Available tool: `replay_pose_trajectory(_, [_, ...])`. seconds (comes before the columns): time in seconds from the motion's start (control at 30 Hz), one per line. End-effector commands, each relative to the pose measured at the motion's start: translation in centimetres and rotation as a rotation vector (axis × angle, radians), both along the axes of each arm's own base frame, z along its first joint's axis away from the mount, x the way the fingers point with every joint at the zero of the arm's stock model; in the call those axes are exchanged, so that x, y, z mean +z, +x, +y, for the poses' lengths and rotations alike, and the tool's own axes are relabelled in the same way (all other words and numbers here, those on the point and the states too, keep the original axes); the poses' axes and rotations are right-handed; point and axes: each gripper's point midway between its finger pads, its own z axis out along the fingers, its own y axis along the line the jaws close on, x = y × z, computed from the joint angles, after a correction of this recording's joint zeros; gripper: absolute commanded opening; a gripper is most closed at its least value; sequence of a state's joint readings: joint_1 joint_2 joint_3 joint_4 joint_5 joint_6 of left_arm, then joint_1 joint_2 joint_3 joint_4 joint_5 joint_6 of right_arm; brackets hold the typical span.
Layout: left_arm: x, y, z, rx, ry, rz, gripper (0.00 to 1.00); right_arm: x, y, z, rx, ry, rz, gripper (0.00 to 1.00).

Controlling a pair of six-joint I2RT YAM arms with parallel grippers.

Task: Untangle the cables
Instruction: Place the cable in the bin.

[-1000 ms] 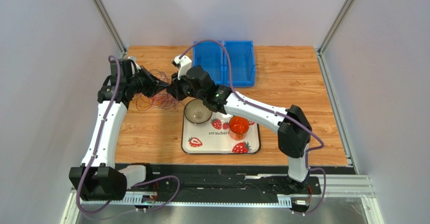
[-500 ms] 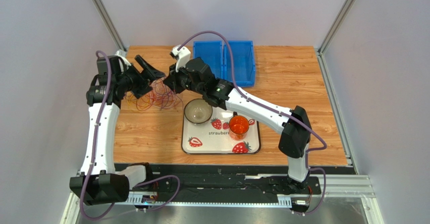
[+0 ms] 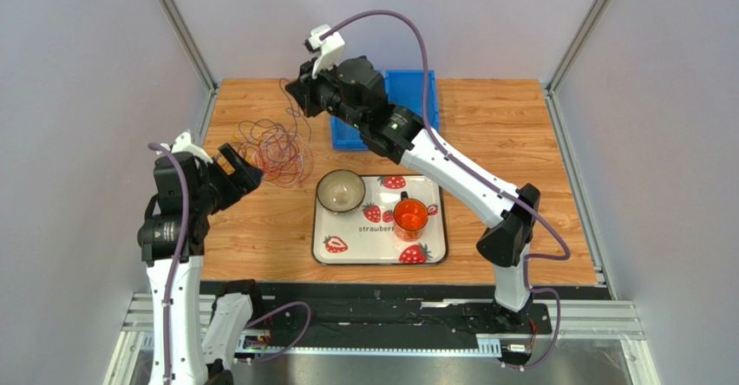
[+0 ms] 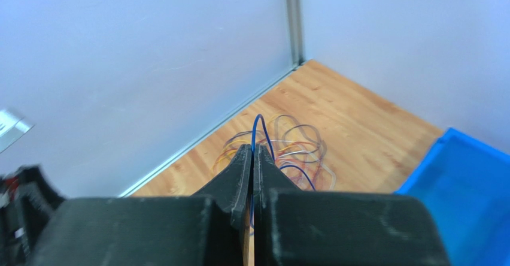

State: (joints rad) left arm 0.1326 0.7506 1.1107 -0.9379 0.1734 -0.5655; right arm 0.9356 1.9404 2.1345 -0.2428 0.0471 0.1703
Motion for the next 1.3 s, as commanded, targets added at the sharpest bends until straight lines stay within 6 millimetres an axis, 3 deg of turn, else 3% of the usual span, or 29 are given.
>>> replay_pose_trajectory(0.0, [-2.3,-2.0,0.8,-0.029,0.096,0.061,0.92,3.3,2.4,-3.6,-0.127,-0.017,-0.100,0.00])
replay_pose_trajectory(0.27, [-3.9,-3.2,0.4,-0.081,0.129,0.066,0.87,5.1,7.1,-9.9,-0.273,-0.003,-0.115,0.00])
replay_pose_trajectory(0.67, [-3.5,-2.7,0.6,-0.056,0.128,0.027,0.82,4.1,13.1,-18.4,-0.474,-0.062,-0.107,0.00])
replay_pose_trajectory(1.0, [-3.5,-2.8,1.1,-0.023,0.135,0.026,0.82,1.6,16.9,-21.9,-0.574,-0.118,-0.088,0.00])
replay_pose_trajectory(1.27, [-3.5,-2.9,1.4,-0.004,0.139,0.029,0.80,-2.1,19.8,-24.0,-0.628,-0.152,-0.025,0.00])
